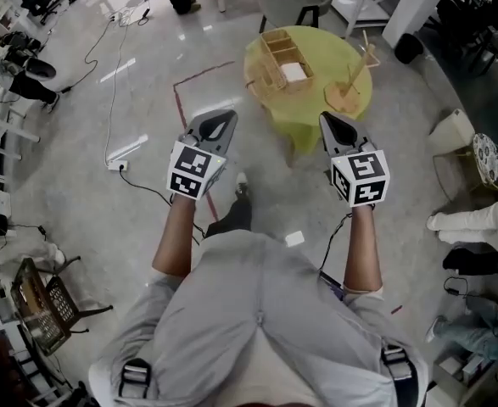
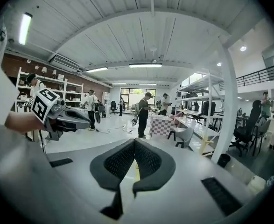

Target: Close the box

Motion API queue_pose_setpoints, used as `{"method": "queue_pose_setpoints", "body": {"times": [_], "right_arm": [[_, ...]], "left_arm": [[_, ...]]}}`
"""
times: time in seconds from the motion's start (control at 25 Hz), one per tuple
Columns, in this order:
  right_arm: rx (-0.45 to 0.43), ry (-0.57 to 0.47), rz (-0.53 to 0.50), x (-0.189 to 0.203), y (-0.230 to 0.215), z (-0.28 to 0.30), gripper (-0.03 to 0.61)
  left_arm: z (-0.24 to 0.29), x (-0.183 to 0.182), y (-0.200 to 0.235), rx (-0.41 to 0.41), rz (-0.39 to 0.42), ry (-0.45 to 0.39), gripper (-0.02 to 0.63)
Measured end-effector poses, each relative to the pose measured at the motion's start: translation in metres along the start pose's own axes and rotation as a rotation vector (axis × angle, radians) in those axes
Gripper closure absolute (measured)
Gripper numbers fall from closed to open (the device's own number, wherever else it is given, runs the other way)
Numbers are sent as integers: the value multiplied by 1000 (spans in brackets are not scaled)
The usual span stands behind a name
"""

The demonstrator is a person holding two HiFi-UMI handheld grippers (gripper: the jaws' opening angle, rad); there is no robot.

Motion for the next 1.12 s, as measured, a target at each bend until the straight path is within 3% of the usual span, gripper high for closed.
{"method": "queue_pose_setpoints", "body": {"times": [0.32,1.12], "right_arm": [[9,-16,42,6,-22,45,555],[56,73,80,-5,-93,244,555]], "left_arm": [[42,16,36,16,-4,4,584],[203,44,204,74,-79,60,584]]}}
Point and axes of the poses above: the fingertips, and each gripper's own axes: z forward along the fingers, y to its left, x out of its underside, the point moved 1 cm from there along -z, backward along the fingers, and after that the axes turned 1 degree about x, right-handed, at the moved point
